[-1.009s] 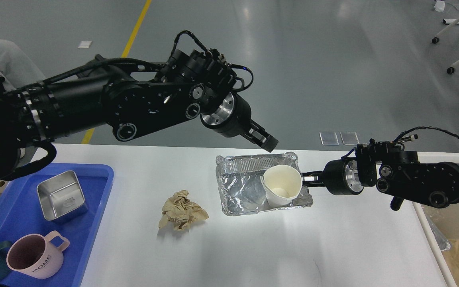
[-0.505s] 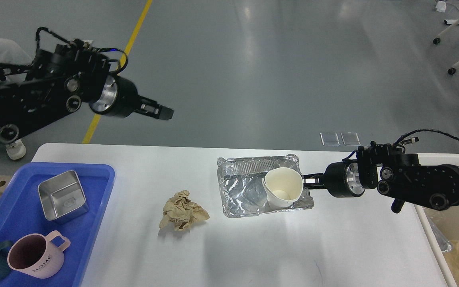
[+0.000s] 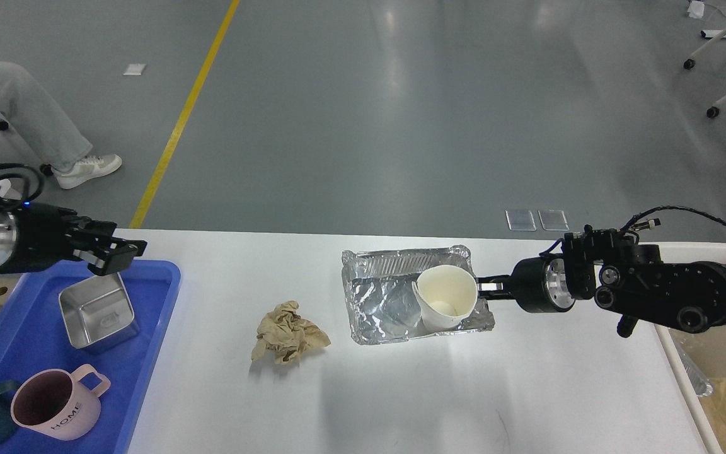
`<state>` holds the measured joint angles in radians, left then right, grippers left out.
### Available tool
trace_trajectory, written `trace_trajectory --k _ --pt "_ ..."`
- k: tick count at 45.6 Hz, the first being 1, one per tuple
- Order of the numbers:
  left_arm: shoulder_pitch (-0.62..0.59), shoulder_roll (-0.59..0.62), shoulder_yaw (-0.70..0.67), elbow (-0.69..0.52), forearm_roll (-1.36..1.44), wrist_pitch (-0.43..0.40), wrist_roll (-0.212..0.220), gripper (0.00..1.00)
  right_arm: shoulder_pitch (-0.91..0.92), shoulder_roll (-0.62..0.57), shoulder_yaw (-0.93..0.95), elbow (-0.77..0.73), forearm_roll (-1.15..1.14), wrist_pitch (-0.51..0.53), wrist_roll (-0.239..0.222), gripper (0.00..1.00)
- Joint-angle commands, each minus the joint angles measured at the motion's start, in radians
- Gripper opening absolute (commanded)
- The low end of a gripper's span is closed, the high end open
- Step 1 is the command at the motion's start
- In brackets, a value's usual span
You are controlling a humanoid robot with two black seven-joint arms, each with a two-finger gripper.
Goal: Tidy desktop
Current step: 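Release the cup and withdraw the left gripper upward, then reach the left gripper down to the crumpled tan paper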
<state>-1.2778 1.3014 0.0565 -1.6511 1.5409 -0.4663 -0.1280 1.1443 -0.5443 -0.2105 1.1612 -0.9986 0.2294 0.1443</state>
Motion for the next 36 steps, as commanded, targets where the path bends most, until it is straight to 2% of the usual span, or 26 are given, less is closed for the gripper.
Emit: trace_trajectory --k 1,5,11,18,29,36 --pt "-0.003 0.116 -0.029 -0.013 -0.044 -0.012 -0.090 0.60 -0.003 0.000 0.000 0.000 0.000 -0.001 0.001 0.00" --pt "-0.011 0.180 -0.044 -0.015 -0.093 -0.034 -0.097 0.60 -0.003 0.003 0.000 0.000 0.000 -0.001 0.000 0.00" --pt "-0.023 0.271 -0.093 -0.041 -0.172 -0.132 -0.090 0.60 -0.003 0.004 0.000 0.000 0.000 -0.001 0.001 0.00" --pt "-0.025 0.354 -0.179 -0.042 -0.199 -0.196 -0.090 0.60 -0.003 0.009 0.000 -0.002 0.000 -0.001 0.001 0.00" --pt "-0.020 0.345 -0.195 -0.035 -0.199 -0.207 -0.075 0.60 -0.003 0.011 0.000 -0.003 0.000 -0.001 0.001 0.00" --pt "-0.003 0.231 -0.162 0.002 -0.200 -0.184 -0.042 0.60 -0.005 0.007 0.000 -0.002 0.000 -0.001 0.000 0.00"
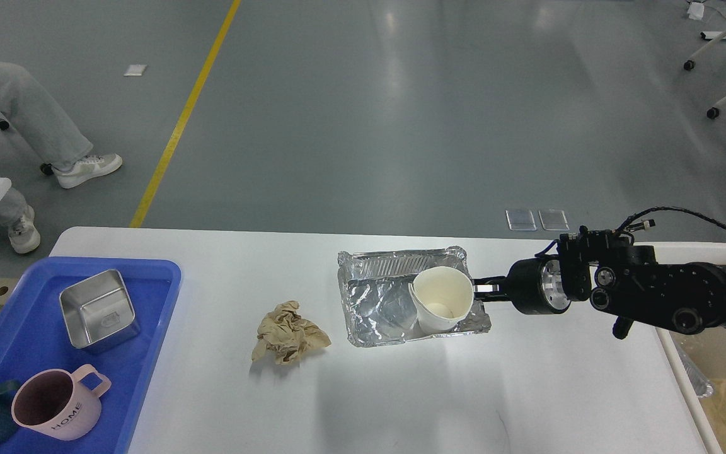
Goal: Tidy desktop
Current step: 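Reach the left gripper down to the crumpled tan paper, then grasp the crumpled paper with the left gripper and lift it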
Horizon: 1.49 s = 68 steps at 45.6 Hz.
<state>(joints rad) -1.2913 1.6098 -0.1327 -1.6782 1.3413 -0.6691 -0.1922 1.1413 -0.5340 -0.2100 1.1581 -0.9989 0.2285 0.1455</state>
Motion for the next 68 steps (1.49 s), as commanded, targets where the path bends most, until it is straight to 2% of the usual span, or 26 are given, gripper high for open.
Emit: trace_trajectory --k 1,7,12,18,24,28,40,51,61,64,68 --pt "0.012 -0.109 0.045 0.040 -0.001 0.037 0.031 0.60 -0.002 -0.003 0.000 0.002 0.000 0.000 -0.001 0.00" --pt "0.027 -0.253 0.143 0.087 0.001 0.157 0.069 0.62 0.000 -0.003 0.000 0.002 0.000 0.000 -0.001 0.00" --pt "0.072 -0.385 0.183 0.117 0.001 0.224 0.082 0.68 0.000 -0.006 0.000 0.002 0.000 0.000 -0.001 0.00" --pt "0.151 -0.540 0.180 0.179 0.003 0.255 0.094 0.72 0.000 -0.009 0.000 0.002 0.000 0.000 -0.001 0.00" --pt "0.217 -0.704 0.174 0.284 0.001 0.256 0.151 0.75 0.000 -0.008 -0.002 0.002 0.002 0.000 -0.001 0.00" --pt "0.248 -0.789 0.171 0.359 0.001 0.258 0.166 0.76 0.000 -0.009 -0.002 0.002 0.002 0.000 -0.001 0.00" --pt "0.302 -0.998 0.173 0.558 -0.001 0.296 0.163 0.79 0.000 -0.009 -0.002 0.002 0.002 0.002 0.000 0.00" --pt "0.357 -1.168 0.173 0.687 -0.002 0.301 0.163 0.82 0.000 -0.014 -0.002 0.002 0.002 0.002 0.000 0.00" --pt "0.412 -1.281 0.180 0.776 0.003 0.391 0.155 0.82 0.000 -0.021 -0.002 0.003 0.002 0.002 0.000 0.00" --pt "0.432 -1.303 0.185 0.801 0.006 0.440 0.145 0.80 0.000 -0.026 -0.002 0.003 0.002 0.002 0.000 0.00" --pt "0.440 -1.306 0.188 0.807 0.010 0.453 0.128 0.71 0.000 -0.026 -0.002 0.003 0.002 0.002 0.002 0.00"
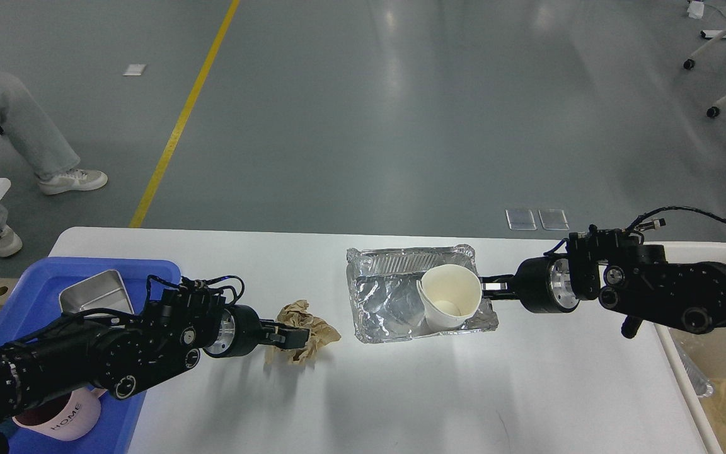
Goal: Tidy desktop
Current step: 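Grasp the crumpled paper with the left gripper and lift it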
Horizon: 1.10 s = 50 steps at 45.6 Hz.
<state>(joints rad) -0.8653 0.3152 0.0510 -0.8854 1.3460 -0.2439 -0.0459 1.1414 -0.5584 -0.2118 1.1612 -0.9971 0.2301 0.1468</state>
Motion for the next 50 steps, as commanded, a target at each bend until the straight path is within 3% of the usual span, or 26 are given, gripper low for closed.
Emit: trace_trajectory --k 1,9,17,26,39,44,50 --pt "0.014 -0.011 0.006 0.014 0.007 0.028 -0.023 0.67 0.000 -0.001 0.000 0.000 0.000 0.000 0.000 0.00" --pt "0.015 0.001 0.007 0.014 0.008 0.024 -0.061 0.27 -0.003 -0.008 0.000 0.000 0.000 0.000 0.000 0.00" --pt "0.002 0.015 0.007 0.013 0.012 0.012 -0.123 0.02 -0.003 -0.008 0.000 0.000 0.000 0.000 0.000 0.00" --pt "-0.024 0.131 0.003 -0.049 0.013 -0.008 -0.169 0.00 -0.003 -0.008 0.000 0.000 0.000 0.000 0.000 0.00" --pt "-0.236 0.548 -0.033 -0.348 0.002 -0.147 -0.261 0.00 -0.003 -0.005 0.000 0.000 0.000 0.000 0.000 0.00" --pt "-0.330 0.718 -0.098 -0.447 -0.001 -0.244 -0.298 0.01 -0.003 -0.001 0.000 -0.002 0.000 0.000 0.000 0.00" --pt "-0.406 0.854 -0.256 -0.483 -0.002 -0.406 -0.333 0.02 -0.005 0.002 0.000 -0.002 0.000 0.000 0.000 0.00"
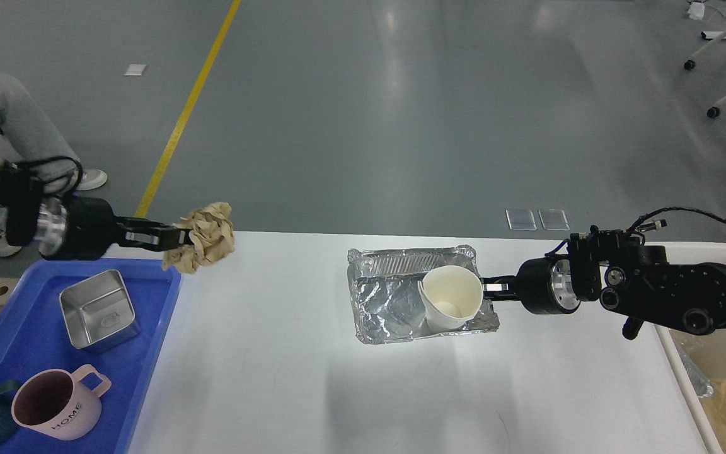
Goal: Tidy desktop
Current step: 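Grasp the crumpled paper with the left gripper and lift it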
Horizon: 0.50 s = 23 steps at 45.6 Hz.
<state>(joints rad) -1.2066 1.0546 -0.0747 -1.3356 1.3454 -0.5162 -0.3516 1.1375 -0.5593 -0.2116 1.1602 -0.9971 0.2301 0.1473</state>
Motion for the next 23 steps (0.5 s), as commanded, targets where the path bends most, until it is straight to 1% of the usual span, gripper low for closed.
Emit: trace_trajectory --k 1,6,12,16,23 --pt "-0.071 0.128 -0.166 -0.033 -0.002 -0.163 -0.029 0.02 -0.001 0.002 0.000 -0.001 0.000 0.000 0.000 0.00" --pt "-0.079 0.162 -0.354 -0.033 -0.002 -0.297 -0.027 0.02 -0.001 0.004 0.000 -0.001 0.000 0.000 0.000 0.00" --pt "-0.079 0.157 -0.554 -0.033 -0.003 -0.444 -0.010 0.02 -0.001 0.007 0.000 -0.001 0.000 0.000 0.000 0.00" --pt "-0.080 0.134 -0.619 -0.039 -0.006 -0.444 0.013 0.02 0.001 0.009 0.000 -0.001 0.000 0.000 0.000 0.00" --pt "-0.084 0.059 -0.626 -0.046 -0.037 -0.444 0.091 0.03 0.001 0.009 0.000 0.001 0.000 0.000 0.000 0.00"
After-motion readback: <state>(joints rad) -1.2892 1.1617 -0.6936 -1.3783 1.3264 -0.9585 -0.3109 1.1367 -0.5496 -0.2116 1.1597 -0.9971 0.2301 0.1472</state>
